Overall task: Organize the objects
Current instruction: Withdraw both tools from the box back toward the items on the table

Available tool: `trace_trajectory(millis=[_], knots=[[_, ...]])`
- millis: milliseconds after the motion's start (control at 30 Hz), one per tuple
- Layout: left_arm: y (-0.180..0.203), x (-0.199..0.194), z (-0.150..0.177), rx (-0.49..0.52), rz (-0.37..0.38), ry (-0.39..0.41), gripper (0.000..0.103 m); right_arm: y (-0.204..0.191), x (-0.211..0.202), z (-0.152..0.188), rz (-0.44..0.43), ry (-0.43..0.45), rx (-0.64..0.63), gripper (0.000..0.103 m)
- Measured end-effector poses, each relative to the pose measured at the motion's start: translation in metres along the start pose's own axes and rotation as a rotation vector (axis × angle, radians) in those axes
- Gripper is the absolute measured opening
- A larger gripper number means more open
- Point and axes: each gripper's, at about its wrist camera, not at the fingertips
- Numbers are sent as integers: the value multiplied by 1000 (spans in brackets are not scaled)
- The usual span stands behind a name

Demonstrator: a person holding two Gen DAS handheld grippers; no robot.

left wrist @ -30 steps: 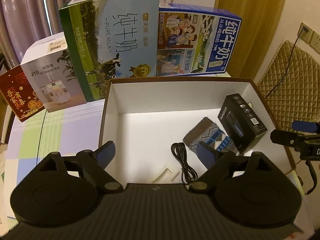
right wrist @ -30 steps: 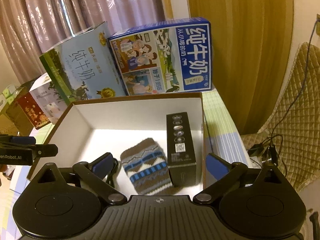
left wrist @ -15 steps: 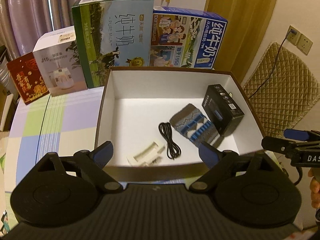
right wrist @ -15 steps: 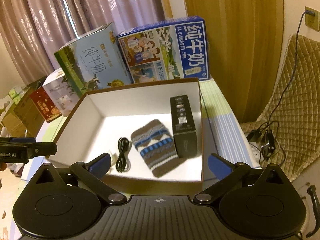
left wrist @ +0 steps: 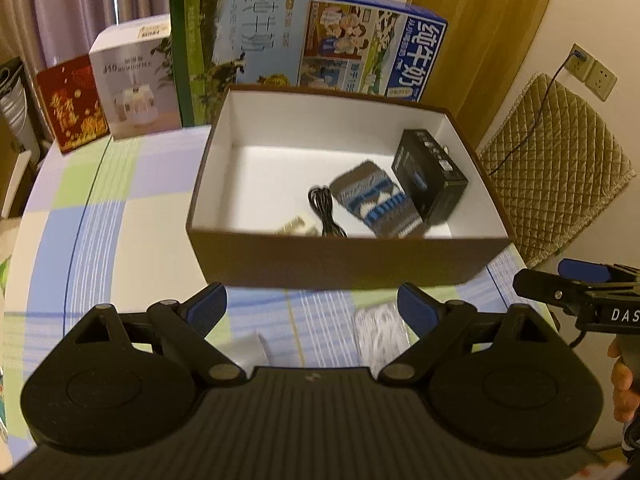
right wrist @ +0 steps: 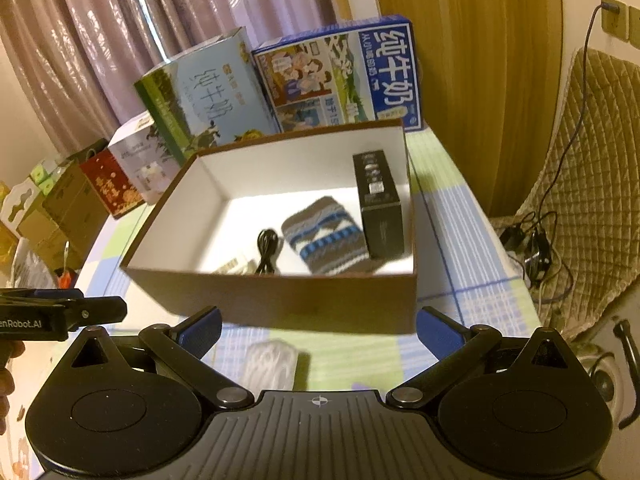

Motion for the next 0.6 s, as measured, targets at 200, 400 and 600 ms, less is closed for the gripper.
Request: trace_trajectory(millis=[200, 400, 600], knots=[[2, -5, 29, -26, -2, -43, 90, 0, -9, 22, 4, -36, 1, 101], [2, -10, 55, -49, -16, -73, 90, 4, -13, 40, 13, -78, 9, 101], [4, -12, 75, -63, -24, -105, 90, 8, -16, 57, 22, -118, 4, 101]])
Point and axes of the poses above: each gripper's, at about its wrist camera, not at the fingertips, and x roughly the way its jaws point, y to its right, z to its underside, and after that the axes turned 6 degrees about x, right-handed
